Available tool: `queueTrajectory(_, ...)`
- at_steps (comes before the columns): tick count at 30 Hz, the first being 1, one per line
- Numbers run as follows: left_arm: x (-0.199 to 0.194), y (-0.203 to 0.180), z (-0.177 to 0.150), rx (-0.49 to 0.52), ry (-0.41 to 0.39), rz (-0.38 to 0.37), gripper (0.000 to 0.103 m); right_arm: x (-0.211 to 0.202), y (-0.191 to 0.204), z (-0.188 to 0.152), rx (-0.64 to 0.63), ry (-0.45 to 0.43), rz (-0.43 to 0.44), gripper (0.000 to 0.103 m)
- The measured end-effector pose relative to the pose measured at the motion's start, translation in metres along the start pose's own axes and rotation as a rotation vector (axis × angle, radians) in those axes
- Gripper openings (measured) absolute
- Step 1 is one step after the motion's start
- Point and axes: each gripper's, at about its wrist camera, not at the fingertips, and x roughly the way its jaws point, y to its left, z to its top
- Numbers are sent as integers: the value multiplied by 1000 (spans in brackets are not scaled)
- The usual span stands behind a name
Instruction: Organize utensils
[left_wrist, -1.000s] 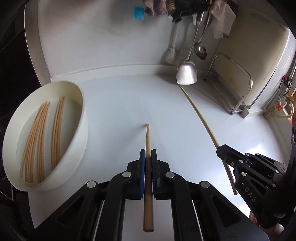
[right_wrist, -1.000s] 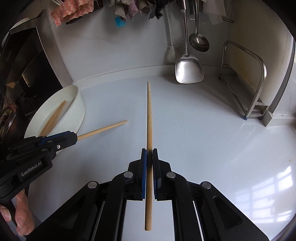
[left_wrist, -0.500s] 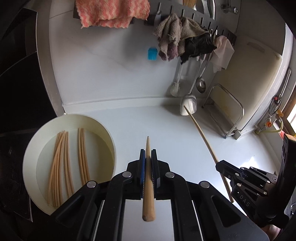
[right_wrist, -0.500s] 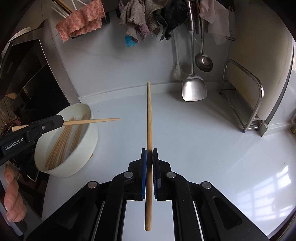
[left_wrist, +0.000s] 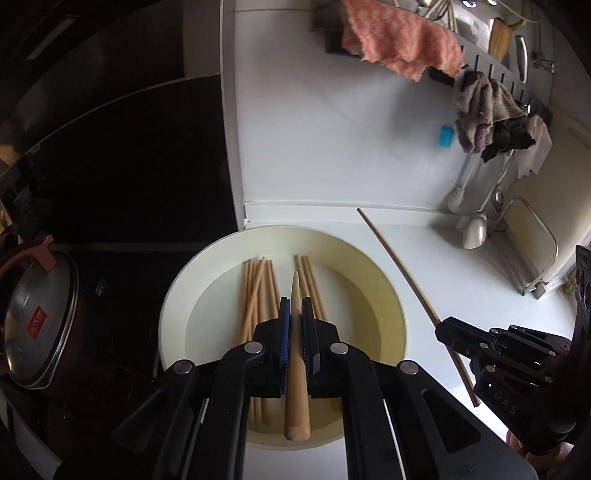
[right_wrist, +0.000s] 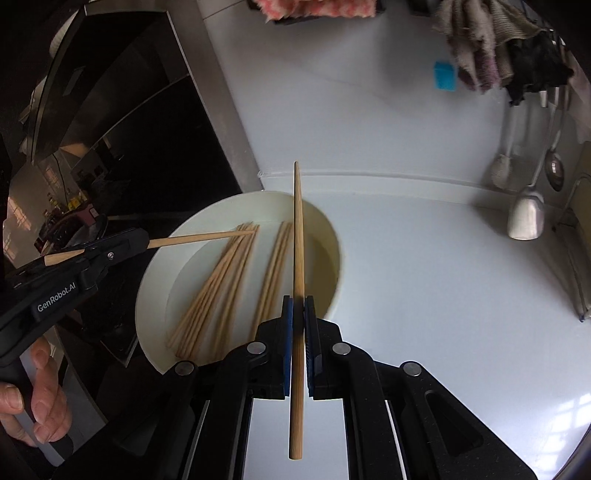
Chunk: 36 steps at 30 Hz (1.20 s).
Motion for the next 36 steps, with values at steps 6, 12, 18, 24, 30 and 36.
queueTrajectory(6,24,28,-4,17,17,9,7,60,26,11,17,115,12,6)
queueTrajectory(12,60,46,-12,7,112,-24,7,100,34,13,36,214,-9,6)
queueTrajectory(18,92,51,-14,-3,201,-44,7,130,29,13,74,295,-22,6)
queueTrajectory(24,102,57,-9,-33,229,-37,12,137,29,20,74,293,-21,6)
queueTrajectory(30,91,73,1,-109,211,-18,72,121,30,24,74,252,-19,23)
queueTrajectory(36,70,84,9,-110,191,43,82,93,27,26,70,199,-49,36)
